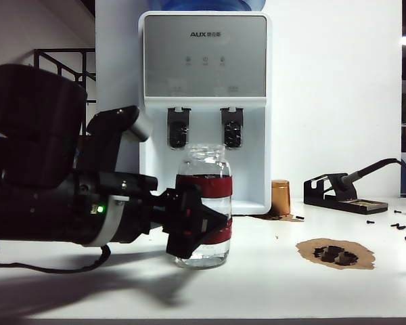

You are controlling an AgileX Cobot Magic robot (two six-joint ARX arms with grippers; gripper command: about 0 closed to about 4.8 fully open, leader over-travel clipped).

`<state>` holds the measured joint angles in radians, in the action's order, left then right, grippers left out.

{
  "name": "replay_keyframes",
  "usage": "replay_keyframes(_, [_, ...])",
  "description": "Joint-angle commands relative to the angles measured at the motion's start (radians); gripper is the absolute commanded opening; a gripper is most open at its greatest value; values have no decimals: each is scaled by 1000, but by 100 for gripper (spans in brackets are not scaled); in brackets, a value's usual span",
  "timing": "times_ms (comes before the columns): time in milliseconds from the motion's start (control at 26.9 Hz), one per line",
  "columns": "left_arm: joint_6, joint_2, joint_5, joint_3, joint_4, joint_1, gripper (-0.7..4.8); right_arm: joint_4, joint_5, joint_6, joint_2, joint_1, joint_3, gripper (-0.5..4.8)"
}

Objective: Pick up the water bottle with two loops of red belts, then reach the front water dispenser and gently press the gray-black baffle horizontally to get a little water.

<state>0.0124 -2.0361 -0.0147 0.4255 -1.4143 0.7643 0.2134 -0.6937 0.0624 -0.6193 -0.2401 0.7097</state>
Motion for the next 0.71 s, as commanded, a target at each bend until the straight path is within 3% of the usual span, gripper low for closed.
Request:
replay_keyframes(37, [18,-14,8,-3,122,0,-5,-6,-2,-5,35,-2,1,479])
replay_keyframes(186, [18,-14,31,-3,124,0,-4,-7,-2,-7,63,-2,1,479])
replay_keyframes(223, [19,-14,51,-3,123,0,43,11,-3,-16,76,-2,1,479])
replay_keyframes(260, [19,-14,53,-3,122,-1,171,30,-6,-25,84,-2,1,479])
replay_keyframes(334, [27,-14,52,-3,119,-1,337,83,-4,-24,95,-2,1,479])
replay_keyframes(446, [30,-14,51,-3,117,-2,374,117,-2,-24,100,-2,1,479])
replay_keyframes(483, [30,-14,51,-3,110,-3,458,117,-2,-24,100,-2,1,479])
replay_keyframes(520, [32,-14,47,-3,108,-3,479,117,-2,-25,100,-2,1,479])
replay_keyframes(706, [37,-13,22,-4,102,-5,479,132,8,-24,120,-2,1,479])
